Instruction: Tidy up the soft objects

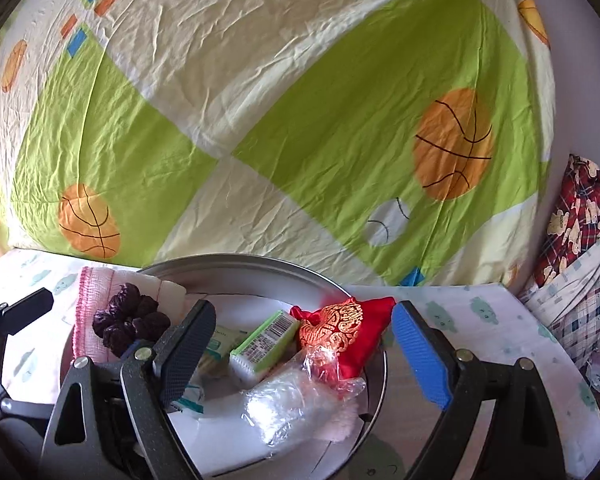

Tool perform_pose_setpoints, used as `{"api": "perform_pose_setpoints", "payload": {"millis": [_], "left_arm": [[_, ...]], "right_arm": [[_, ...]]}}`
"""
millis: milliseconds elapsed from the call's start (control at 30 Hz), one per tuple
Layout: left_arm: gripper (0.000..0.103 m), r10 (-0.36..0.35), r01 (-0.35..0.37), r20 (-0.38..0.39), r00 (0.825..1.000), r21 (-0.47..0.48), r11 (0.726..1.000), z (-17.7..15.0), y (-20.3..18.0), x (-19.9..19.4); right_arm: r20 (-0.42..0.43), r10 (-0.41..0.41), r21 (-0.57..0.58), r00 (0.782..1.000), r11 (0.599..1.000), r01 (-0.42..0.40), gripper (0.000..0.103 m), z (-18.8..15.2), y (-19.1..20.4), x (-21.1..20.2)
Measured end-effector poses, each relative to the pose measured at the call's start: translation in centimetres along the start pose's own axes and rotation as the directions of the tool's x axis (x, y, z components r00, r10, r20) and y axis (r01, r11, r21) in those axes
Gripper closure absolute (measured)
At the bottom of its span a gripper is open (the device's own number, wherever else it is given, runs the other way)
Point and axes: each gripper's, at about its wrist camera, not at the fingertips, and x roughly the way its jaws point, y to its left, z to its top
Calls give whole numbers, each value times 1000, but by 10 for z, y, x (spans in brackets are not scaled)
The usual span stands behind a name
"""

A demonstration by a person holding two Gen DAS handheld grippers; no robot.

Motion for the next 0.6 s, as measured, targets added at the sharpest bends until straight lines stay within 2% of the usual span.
{"api": "perform_pose_setpoints", "payload": {"millis": [167,433,600], "left_arm": [[0,-9,10,10,1000,-72,997,-6,24,-11],[0,31,-27,73,997,-64,998,-16,31,-25],[0,44,-39,82,996,-62,997,-21,31,-30]], "right_arm": [[69,-7,36,998,999,4,11,-4,-1,-14],[179,-37,59,983,998,27,11,-22,7,-29],[181,-61,4,982,998,61,11,-31,12,-36]]}}
